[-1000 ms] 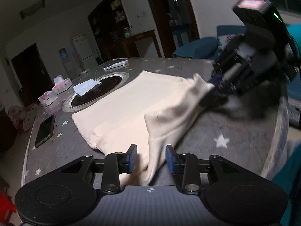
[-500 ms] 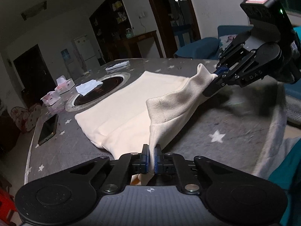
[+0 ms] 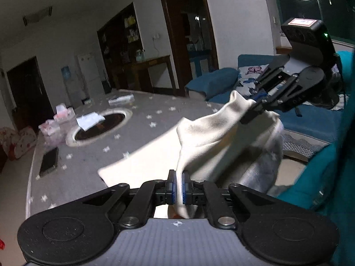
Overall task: Fold clothes
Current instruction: 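Lift the hem with both tools and fold it toward the collar, then lay the hem down over the collar and open both tools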
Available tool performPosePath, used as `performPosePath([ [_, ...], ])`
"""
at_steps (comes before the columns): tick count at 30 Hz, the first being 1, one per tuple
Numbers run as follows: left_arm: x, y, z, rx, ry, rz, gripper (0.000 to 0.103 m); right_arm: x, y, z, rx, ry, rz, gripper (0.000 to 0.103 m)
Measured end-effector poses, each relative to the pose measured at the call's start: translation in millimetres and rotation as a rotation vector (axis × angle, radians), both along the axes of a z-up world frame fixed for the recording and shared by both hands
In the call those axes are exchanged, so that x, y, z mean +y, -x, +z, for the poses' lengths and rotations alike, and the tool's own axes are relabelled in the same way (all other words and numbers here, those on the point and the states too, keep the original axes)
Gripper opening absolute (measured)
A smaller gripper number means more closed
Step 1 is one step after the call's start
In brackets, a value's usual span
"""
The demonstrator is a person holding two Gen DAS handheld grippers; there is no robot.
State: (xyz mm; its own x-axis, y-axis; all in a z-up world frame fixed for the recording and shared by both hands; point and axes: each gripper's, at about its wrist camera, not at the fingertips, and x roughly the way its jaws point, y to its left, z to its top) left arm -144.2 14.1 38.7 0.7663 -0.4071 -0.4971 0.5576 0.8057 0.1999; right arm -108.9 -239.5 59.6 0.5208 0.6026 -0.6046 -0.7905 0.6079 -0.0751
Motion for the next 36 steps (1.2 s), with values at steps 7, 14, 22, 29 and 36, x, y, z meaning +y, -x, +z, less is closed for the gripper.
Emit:
performPosePath([
  [7,5,-71,5,-0.016,-0.025,0.036,0.006,12,-55,5,-0.035,-0.010,-0.024,0.006],
  [14,5,-159,-23,0.020,-0.076,0.129,0.006,34,-141,-15,-0.030,0.025,-0.069,0.005],
  [22,5,-216,-71,0.079,-0.113,0.279,0.018,45,-202,-84,0.068,0.023,-0.224,0.018],
  [29,21,-207,-56,0.054,-0.044,0.416,0.020,18,-188,-68,0.050,-0.078,-0.333,0.023],
  [36,-10,-194,-35,0.114,0.128,0.318,0.020,38,-191,-60,0.119,-0.141,-0.282,0.022],
])
